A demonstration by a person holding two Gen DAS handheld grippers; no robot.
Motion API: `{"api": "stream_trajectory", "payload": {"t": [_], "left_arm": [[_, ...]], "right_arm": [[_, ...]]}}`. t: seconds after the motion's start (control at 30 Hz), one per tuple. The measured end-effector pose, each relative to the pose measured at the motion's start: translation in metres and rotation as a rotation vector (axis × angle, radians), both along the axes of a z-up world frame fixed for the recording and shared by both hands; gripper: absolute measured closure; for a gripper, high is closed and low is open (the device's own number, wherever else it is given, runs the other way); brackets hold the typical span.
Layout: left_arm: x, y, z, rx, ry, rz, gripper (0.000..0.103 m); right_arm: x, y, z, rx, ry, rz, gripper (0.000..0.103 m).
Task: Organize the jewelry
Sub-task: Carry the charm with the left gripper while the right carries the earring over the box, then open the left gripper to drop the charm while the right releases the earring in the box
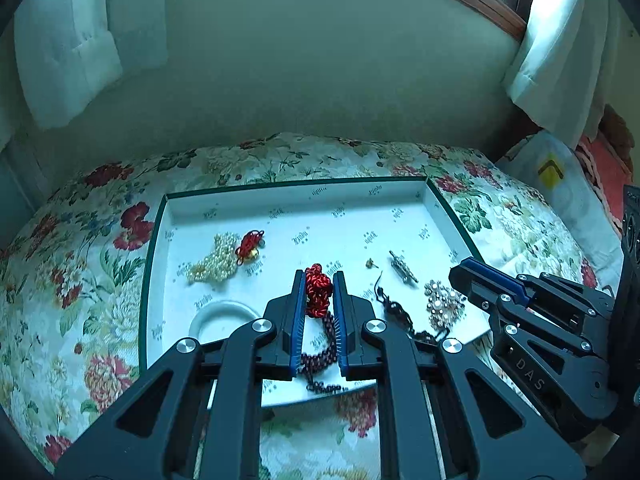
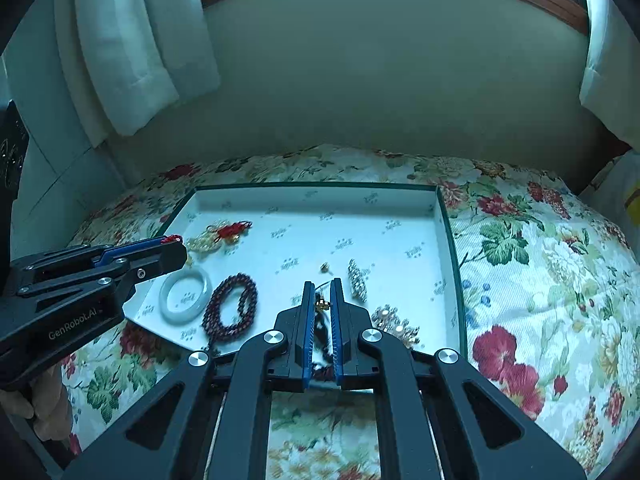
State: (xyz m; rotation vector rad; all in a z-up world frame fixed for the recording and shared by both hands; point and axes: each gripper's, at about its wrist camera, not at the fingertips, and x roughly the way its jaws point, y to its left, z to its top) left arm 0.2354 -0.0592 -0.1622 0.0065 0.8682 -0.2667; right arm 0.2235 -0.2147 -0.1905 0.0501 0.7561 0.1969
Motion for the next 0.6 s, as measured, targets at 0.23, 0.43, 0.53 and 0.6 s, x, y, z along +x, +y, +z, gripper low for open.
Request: {"api": "stream_trajectory", "payload": {"t": [0.23,0.43,0.53,0.6], "left_arm": [[0.048,-0.016,-0.029,0.040,0.047,0.030,0.090],[0.076,-0.020,-0.054,0.077,0.097,0.064,0.090],[0.084,-0.018,-0.061,0.086,0.118,0.080,0.090],[0.087,-0.018,-0.063,0.092,0.121,0.086,0.090]], "right_arm": [[0.048,-0.007,-0.017,-0.021,0.021,-0.032,0.095],[0.074,-0.013,-0.037,-0.026,0.063,-0.061,0.095],[0.082,-0.016,-0.046,-0.030,0.089,-0.071,0.095],[0.085,-0.017,-0.051,-0.028,0.104,-0.070,0.095]]}}
